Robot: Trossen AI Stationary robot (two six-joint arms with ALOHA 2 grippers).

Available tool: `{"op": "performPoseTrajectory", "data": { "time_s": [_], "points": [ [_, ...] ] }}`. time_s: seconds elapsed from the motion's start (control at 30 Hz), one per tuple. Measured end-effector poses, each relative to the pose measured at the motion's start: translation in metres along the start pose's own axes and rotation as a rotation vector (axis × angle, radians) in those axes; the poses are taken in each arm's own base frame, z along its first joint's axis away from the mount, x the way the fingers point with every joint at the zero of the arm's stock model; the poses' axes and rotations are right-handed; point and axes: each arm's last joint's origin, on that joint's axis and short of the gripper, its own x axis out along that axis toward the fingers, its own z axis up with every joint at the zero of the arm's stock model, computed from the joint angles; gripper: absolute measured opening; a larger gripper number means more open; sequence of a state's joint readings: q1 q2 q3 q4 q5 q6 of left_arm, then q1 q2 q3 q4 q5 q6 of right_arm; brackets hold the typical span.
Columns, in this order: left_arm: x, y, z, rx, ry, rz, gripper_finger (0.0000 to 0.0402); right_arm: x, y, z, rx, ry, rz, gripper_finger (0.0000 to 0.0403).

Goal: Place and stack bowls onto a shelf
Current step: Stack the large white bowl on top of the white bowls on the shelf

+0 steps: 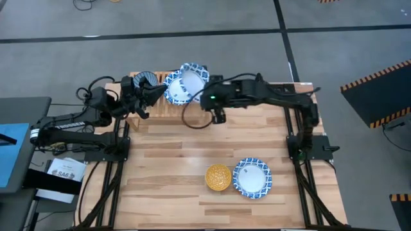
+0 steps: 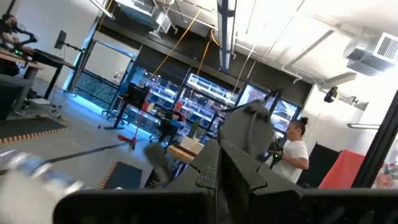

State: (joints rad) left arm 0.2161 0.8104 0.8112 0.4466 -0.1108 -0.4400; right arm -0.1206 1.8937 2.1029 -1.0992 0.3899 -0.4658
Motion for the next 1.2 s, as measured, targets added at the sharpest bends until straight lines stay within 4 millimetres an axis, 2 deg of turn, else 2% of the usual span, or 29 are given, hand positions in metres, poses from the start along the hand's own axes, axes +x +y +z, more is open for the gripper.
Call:
{"op": "performPoseTrajectory", "data": {
  "time_s": [0.17,0.33,0.47,0.73,0.9,1.07,1.2],
  "points": [
    [0.0,0.0,0.0,-0.002,0.0,0.0,0.0,0.034,-0.005,0.008,-0.052,0.03,-0.013,0.0029],
    [0.0,0.0,0.0,-0.018,-0.002,0.0,0.0,0.056,-0.011,0.018,-0.106,-0.005,-0.054,0.004],
    [0.0,-0.001,0.002,-0.029,-0.023,-0.01,0.0,0.069,-0.012,0.023,-0.137,-0.022,-0.074,0.0042],
    [0.0,-0.001,0.004,-0.015,-0.039,-0.01,0.0,0.081,-0.014,0.021,-0.163,-0.013,-0.074,0.0059],
    [0.0,-0.001,0.003,0.006,-0.038,-0.009,0.0,0.083,-0.019,0.018,-0.152,-0.008,-0.075,0.0106],
    [0.0,-0.001,0.003,0.008,-0.038,-0.008,0.0,0.083,-0.019,0.018,-0.128,-0.002,-0.075,0.0186],
    [0.0,-0.001,0.003,0.009,-0.037,-0.007,0.0,0.075,-0.02,0.018,-0.127,-0.011,-0.077,0.0245]
  ]
}}
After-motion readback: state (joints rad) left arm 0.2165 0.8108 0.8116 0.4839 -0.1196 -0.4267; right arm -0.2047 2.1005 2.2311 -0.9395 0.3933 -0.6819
